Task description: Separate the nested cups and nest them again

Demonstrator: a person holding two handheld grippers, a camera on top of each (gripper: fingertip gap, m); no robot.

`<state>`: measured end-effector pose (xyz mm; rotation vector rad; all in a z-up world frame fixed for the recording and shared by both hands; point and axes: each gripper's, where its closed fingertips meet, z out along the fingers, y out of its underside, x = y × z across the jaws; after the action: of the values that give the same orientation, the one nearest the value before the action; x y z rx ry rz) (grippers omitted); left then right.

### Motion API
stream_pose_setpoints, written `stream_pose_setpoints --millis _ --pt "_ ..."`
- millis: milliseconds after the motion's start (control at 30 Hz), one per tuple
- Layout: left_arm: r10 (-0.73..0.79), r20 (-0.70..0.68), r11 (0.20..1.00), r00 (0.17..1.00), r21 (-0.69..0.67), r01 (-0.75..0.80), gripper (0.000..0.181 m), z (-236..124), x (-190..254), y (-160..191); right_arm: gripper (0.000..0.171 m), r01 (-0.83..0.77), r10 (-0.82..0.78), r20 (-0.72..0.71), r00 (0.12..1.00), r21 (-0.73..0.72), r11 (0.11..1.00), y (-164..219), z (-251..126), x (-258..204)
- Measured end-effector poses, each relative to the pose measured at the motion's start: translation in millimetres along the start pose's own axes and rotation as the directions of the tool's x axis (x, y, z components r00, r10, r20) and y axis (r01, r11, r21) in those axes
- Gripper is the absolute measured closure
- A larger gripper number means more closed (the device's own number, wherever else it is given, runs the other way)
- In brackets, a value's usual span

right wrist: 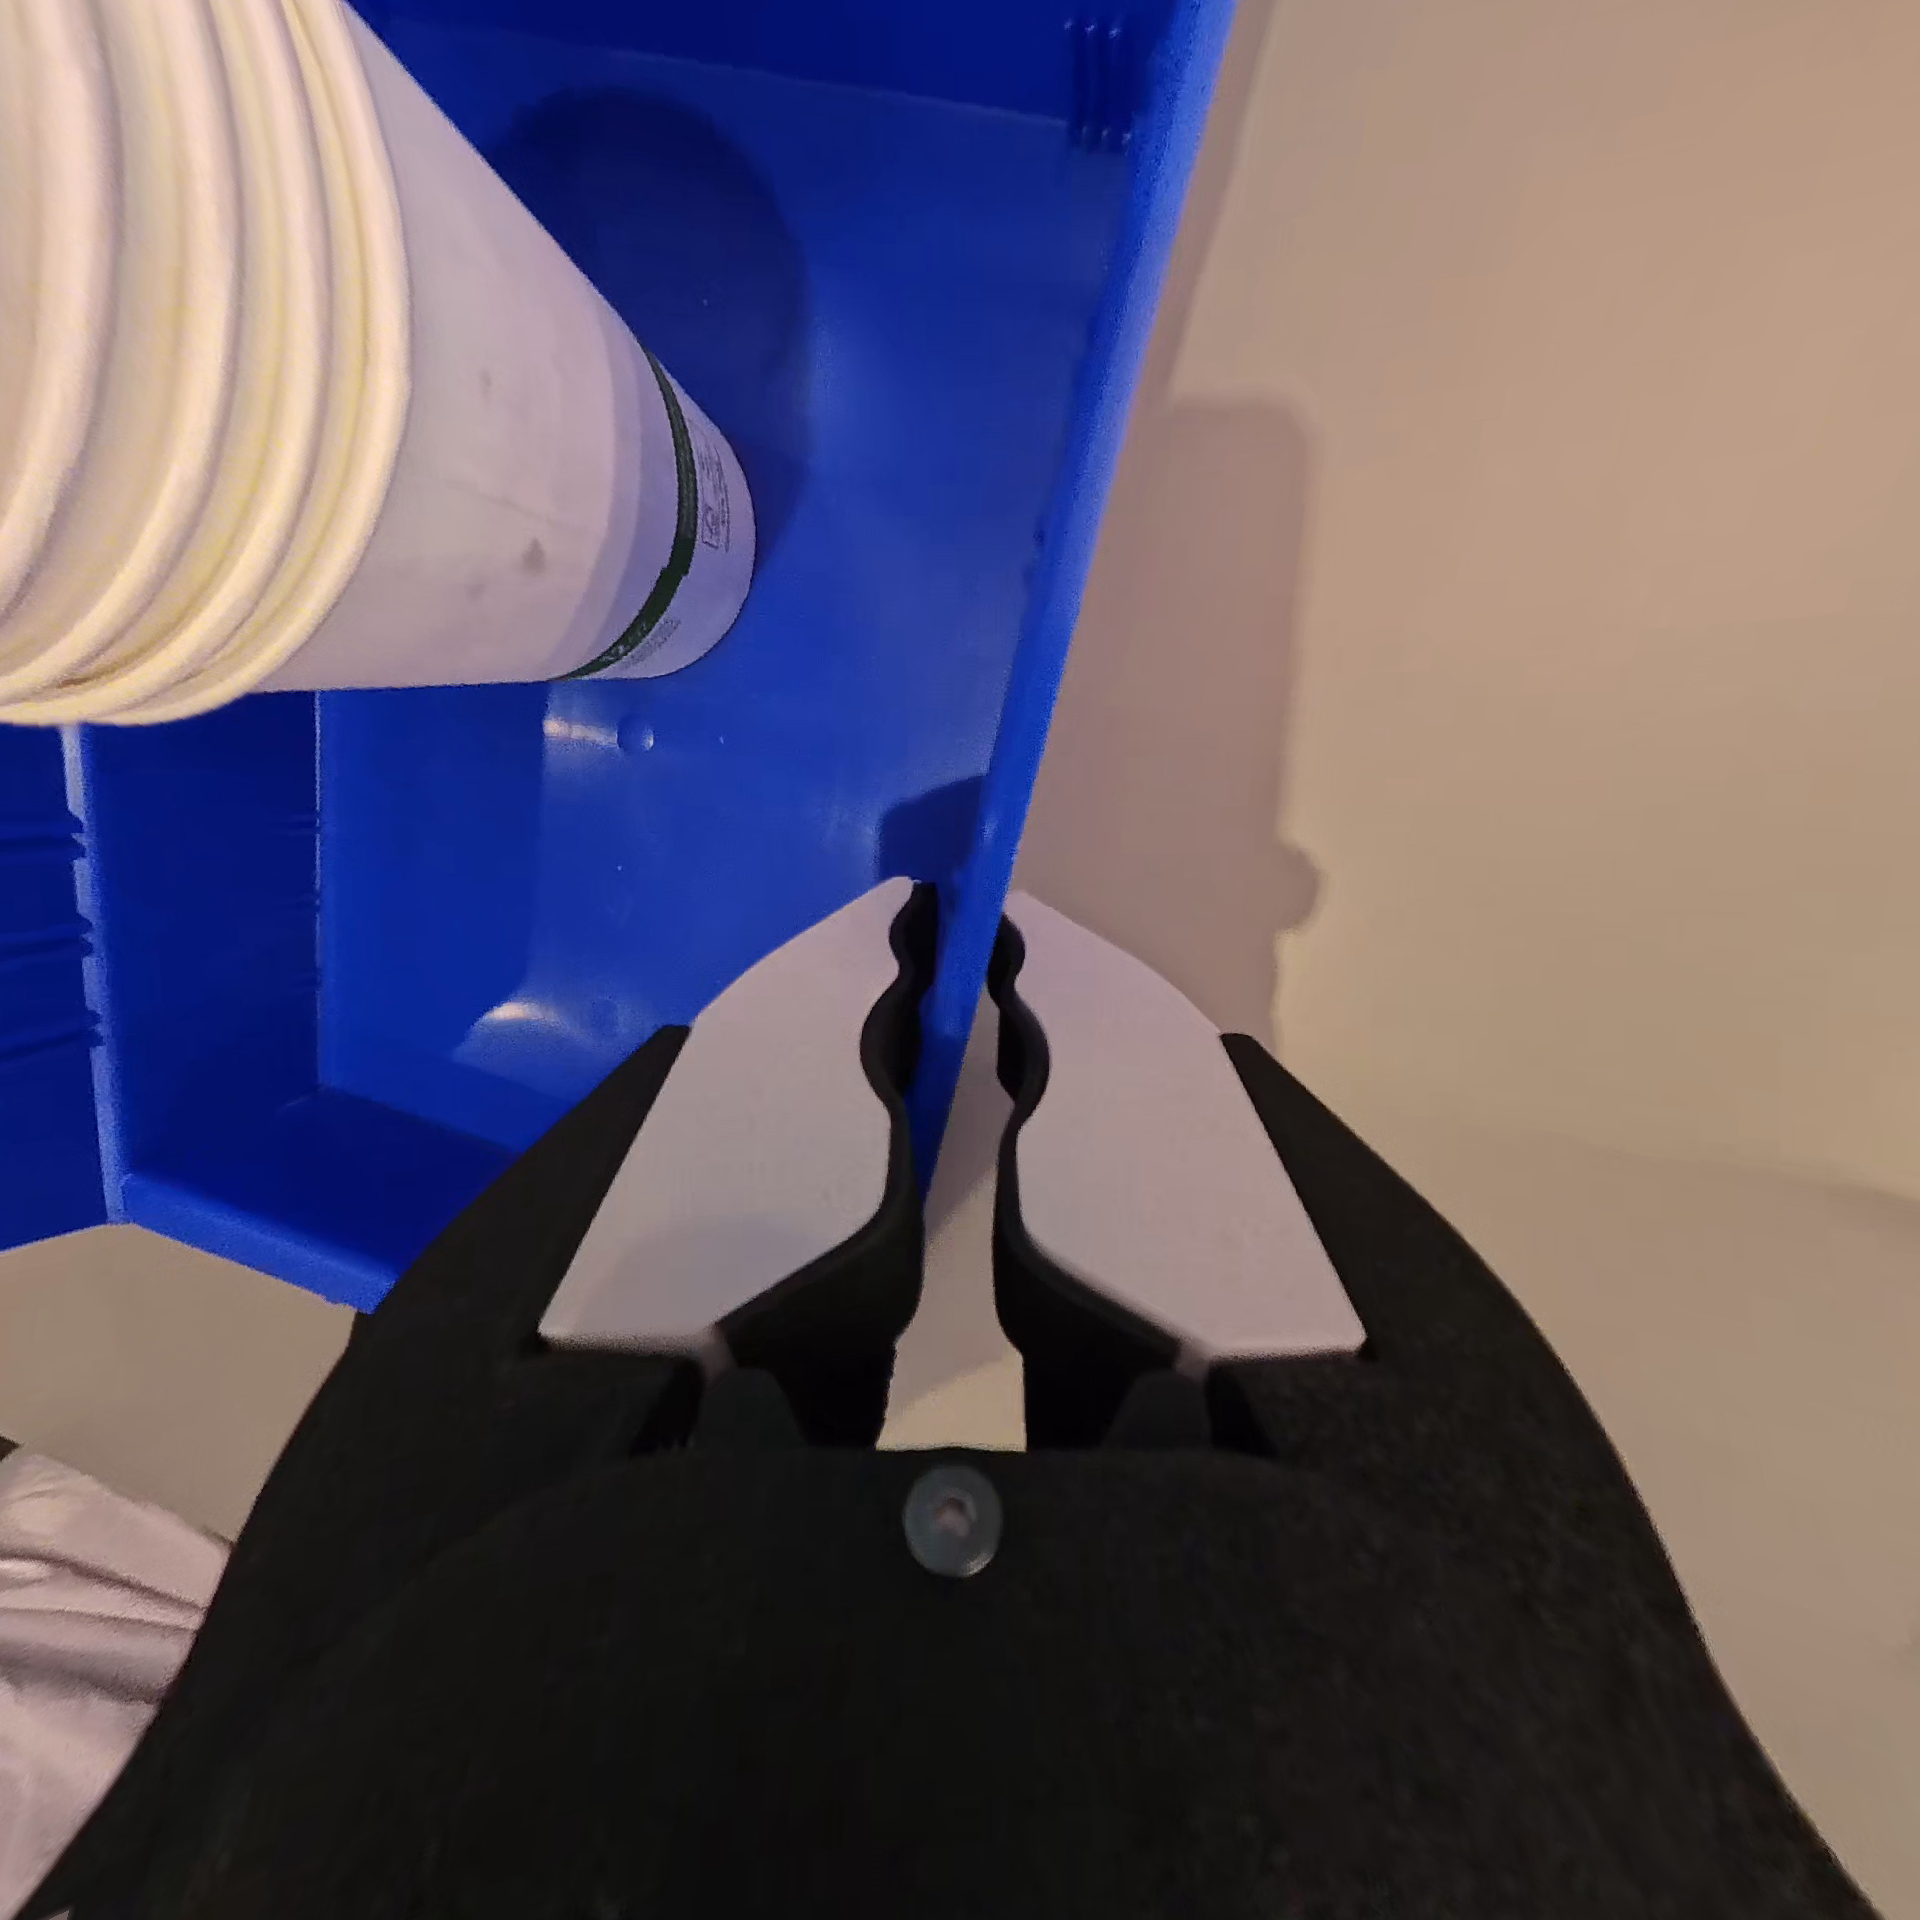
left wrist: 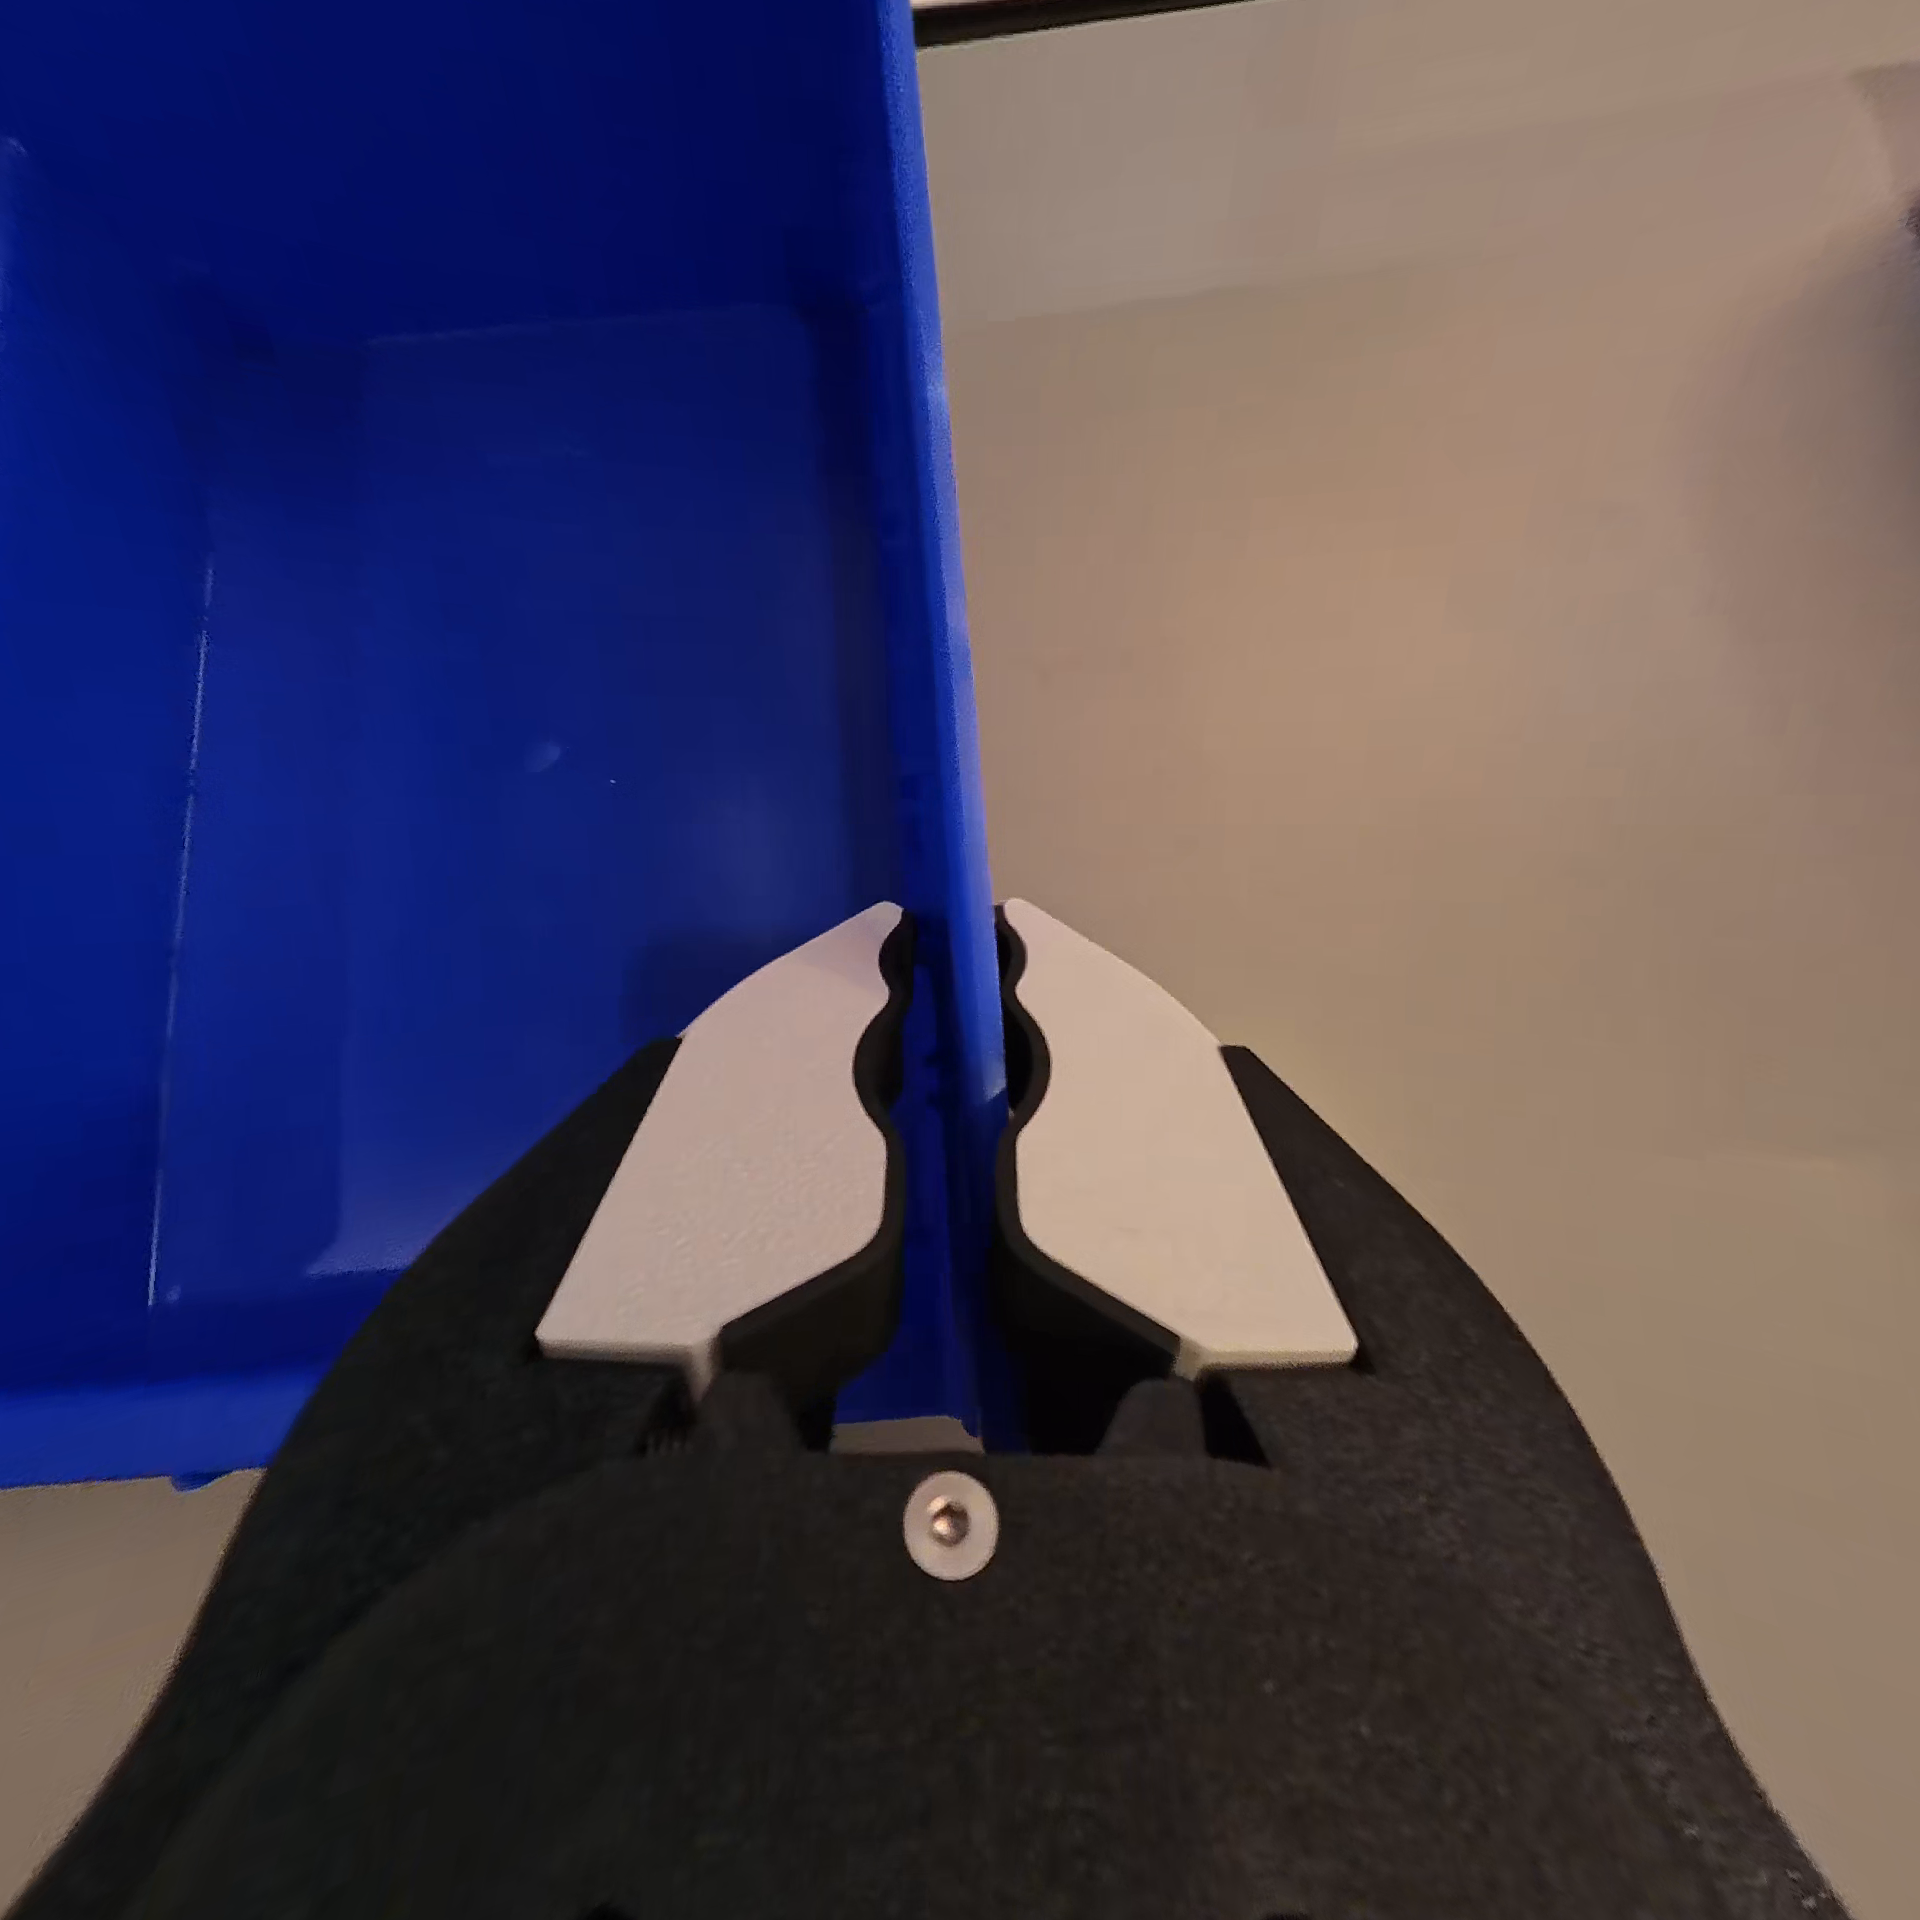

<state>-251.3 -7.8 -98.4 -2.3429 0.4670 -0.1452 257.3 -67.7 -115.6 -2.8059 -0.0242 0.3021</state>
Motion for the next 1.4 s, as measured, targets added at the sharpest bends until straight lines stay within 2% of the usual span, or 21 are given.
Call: stream_pose_setpoints --millis 333,633,1100,1200,1267,1400 --pt "0.055 -0.078 0.996 0.995 0.079 -0.048 0.161 11 102 -19 0.159 0.105 -0.104 0.012 0.994 -0.084 0.991 -13 14 -46" --pt "0.138 -0.092 0.988 0.986 0.086 -0.130 0.147 21 157 -28 0.152 0.147 -0.143 0.038 0.989 -0.149 0.978 -10 17 -74" --pt "0.162 -0.139 0.983 0.977 0.107 -0.148 0.145 21 173 -29 0.147 0.192 -0.192 0.020 0.981 -0.209 0.959 -7 20 -95" --pt "0.132 -0.170 0.984 0.977 0.139 -0.109 0.142 19 174 -32 0.147 0.199 -0.202 0.009 0.979 -0.221 0.955 -6 20 -97" --pt "0.100 -0.170 0.976 0.980 0.208 -0.064 0.133 9 170 -42 0.147 0.200 -0.205 0.003 0.979 -0.225 0.953 -6 20 -98" --pt "0.105 -0.235 0.945 0.966 0.326 -0.023 0.123 -34 167 -65 0.148 0.187 -0.193 -0.001 0.981 -0.229 0.955 -6 21 -98"
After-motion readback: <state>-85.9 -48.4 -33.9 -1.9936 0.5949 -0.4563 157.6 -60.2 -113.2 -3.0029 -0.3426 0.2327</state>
